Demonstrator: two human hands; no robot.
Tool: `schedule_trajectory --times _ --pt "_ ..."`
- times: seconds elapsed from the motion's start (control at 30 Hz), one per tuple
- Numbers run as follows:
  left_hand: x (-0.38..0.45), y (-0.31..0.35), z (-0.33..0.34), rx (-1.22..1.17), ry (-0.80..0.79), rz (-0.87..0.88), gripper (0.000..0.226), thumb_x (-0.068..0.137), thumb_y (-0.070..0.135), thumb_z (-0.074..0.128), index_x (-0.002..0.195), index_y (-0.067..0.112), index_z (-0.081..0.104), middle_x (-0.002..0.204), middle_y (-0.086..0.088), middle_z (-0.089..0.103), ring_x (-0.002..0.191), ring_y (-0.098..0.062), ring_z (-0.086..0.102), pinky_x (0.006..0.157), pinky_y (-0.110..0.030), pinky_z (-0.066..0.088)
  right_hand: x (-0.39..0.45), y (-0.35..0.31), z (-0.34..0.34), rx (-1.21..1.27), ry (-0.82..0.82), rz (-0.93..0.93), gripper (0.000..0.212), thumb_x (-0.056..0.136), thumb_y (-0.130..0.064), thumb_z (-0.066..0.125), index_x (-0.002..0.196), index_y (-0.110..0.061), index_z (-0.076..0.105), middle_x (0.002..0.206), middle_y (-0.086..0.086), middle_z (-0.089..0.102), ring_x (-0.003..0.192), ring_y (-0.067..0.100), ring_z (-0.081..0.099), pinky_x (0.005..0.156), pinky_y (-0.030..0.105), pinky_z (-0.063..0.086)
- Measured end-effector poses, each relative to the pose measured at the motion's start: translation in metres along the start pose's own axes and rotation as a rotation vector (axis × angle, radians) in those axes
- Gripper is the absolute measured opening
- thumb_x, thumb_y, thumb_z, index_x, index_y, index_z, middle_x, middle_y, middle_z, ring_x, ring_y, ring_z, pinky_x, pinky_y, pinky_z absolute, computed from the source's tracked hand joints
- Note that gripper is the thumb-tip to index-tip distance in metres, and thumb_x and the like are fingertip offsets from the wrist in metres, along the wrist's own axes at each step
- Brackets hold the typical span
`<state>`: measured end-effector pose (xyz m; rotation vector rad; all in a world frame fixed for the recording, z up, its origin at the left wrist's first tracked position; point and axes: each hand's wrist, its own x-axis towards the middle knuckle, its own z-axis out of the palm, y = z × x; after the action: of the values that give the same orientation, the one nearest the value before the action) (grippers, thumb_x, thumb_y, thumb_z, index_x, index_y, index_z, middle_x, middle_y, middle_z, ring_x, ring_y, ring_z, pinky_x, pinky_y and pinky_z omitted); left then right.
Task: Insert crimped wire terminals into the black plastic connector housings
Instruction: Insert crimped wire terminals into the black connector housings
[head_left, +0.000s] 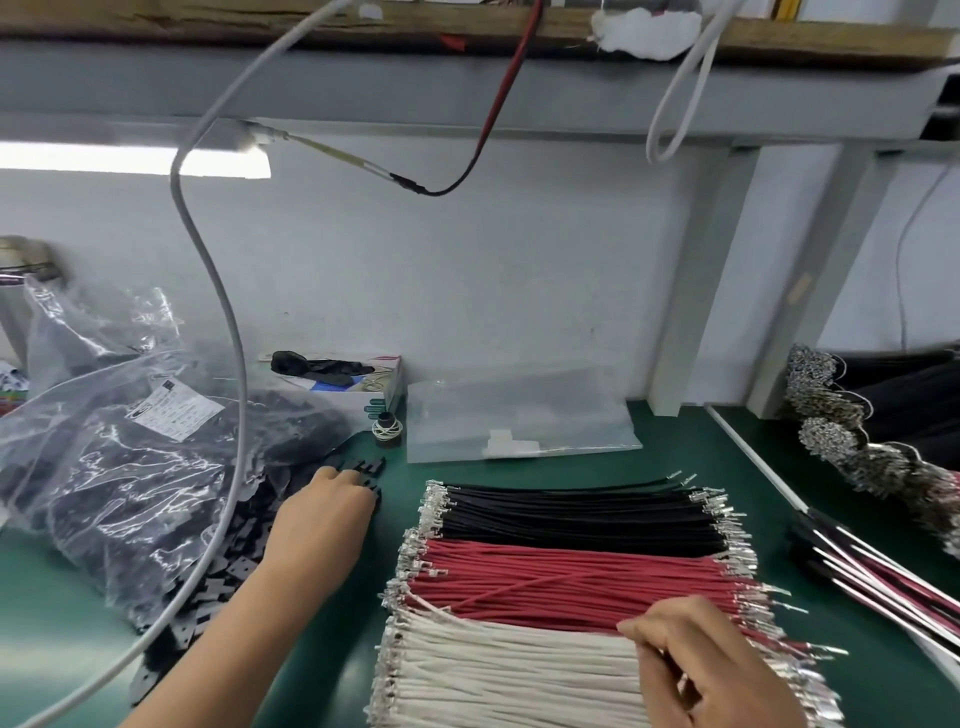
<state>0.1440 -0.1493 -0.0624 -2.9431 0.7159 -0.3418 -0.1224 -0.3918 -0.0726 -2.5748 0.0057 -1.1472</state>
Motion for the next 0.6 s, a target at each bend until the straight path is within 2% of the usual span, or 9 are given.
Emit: schedule_trajectory --times 0.07,0.17,0.27,0.33,0.5,0.6 --pt "-0.002 -0.001 -0.004 0.031 0.012 0.0 0.028 0.088 0.0 0.057 0.1 0.024 0.067 0.114 0.007 0.061 0.112 -0.019 0.052 0.072 -0.032 0.055 0.002 -0.004 -0.004 0.039 -0.038 0.0 0.024 0.094 -0.032 0.047 0.091 -0.037 0.071 0.09 -0.025 0.055 0.064 -0.007 0.053 0.055 0.005 0.039" --pt "-0.002 -0.001 -0.011 0.059 0.003 0.006 0.032 0.088 0.0 0.054 0.104 0.024 0.067 0.115 0.005 0.059 0.112 -0.021 0.052 0.067 -0.03 0.045 0.003 -0.006 -0.004 0.04 -0.043 -0.02 0.023 0.086 -0.023 0.052 0.09 -0.038 0.07 0.088 -0.024 0.055 0.067 -0.01 0.052 0.058 0.001 0.036" --pt "-0.003 -0.001 -0.014 0.046 -0.026 0.028 0.033 0.087 -0.002 0.055 0.107 0.021 0.066 0.116 0.002 0.055 0.113 -0.023 0.048 0.072 -0.033 0.052 0.004 -0.004 0.0 0.042 -0.022 -0.008 0.027 0.078 -0.011 0.062 0.087 -0.034 0.072 0.086 -0.023 0.055 0.065 -0.009 0.051 0.059 0.0 0.033" --pt "-0.004 -0.002 -0.013 0.065 -0.036 0.043 0.031 0.088 -0.003 0.056 0.106 0.021 0.066 0.117 0.003 0.054 0.113 -0.022 0.047 0.073 -0.032 0.054 0.002 -0.004 0.003 0.058 -0.013 0.005 0.025 0.083 -0.016 0.057 0.089 -0.036 0.07 0.087 -0.024 0.055 0.067 -0.01 0.051 0.059 -0.001 0.033" --pt "-0.005 -0.009 -0.014 0.073 0.009 0.067 0.033 0.088 -0.004 0.056 0.106 0.021 0.067 0.12 0.005 0.056 0.113 -0.019 0.051 0.073 -0.031 0.054 -0.002 -0.001 0.002 0.05 -0.049 0.013 0.022 0.101 -0.044 0.039 0.103 -0.048 0.06 0.096 -0.026 0.054 0.072 -0.01 0.055 0.062 0.0 0.035" --pt "-0.011 -0.011 -0.022 0.05 0.099 0.056 0.024 0.088 0.002 0.061 0.101 0.022 0.067 0.111 0.006 0.063 0.106 -0.02 0.06 0.071 -0.037 0.056 -0.003 0.004 0.005 0.028 -0.049 0.013 0.022 0.102 -0.04 0.041 0.102 -0.047 0.062 0.098 -0.027 0.054 0.071 -0.008 0.055 0.058 0.004 0.039"
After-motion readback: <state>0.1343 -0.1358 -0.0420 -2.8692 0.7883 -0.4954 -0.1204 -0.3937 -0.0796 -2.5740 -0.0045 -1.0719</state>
